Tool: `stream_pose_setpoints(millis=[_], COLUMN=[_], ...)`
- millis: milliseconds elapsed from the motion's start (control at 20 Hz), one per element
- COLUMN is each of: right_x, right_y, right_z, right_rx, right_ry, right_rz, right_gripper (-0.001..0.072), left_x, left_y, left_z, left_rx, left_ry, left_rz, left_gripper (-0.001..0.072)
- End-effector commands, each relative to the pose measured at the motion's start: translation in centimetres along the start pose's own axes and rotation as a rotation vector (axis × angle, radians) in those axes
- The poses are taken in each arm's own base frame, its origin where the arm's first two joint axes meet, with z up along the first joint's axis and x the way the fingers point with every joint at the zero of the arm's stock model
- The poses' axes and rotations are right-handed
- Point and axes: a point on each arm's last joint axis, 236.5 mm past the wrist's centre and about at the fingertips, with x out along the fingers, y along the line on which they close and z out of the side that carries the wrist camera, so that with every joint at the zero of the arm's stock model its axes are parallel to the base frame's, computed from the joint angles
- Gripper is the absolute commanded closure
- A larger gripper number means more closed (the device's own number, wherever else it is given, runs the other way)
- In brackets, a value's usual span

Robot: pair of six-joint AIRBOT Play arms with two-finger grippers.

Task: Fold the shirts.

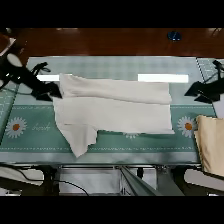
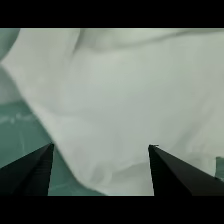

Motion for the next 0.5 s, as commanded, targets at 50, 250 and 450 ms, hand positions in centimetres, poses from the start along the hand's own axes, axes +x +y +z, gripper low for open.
stream_pose_setpoints(millis=[50,250,450], right_x=[-0.6,0.1,0.3], right_y=[1.0,3.6,4.1], right_z=[-5.2,-7.8,-8.6], right_rx=[0.174,0.217,0.211], right_ry=[-0.266,-0.264,-0.226], right_rz=[0.142,0.262,0.277], right_gripper=[0.0081,0.0082,0.0082], left_x=[1.9,4.6,6.8], left_y=[2.4,1.4,-0.9], left_z=[-9.4,-12.6,-13.2], left_rx=[-0.233,-0.401,-0.422], left_ry=[-0.119,-0.191,-0.177], left_rz=[-0.066,-0.186,-0.267], left_gripper=[0.0003,0.0004,0.0006])
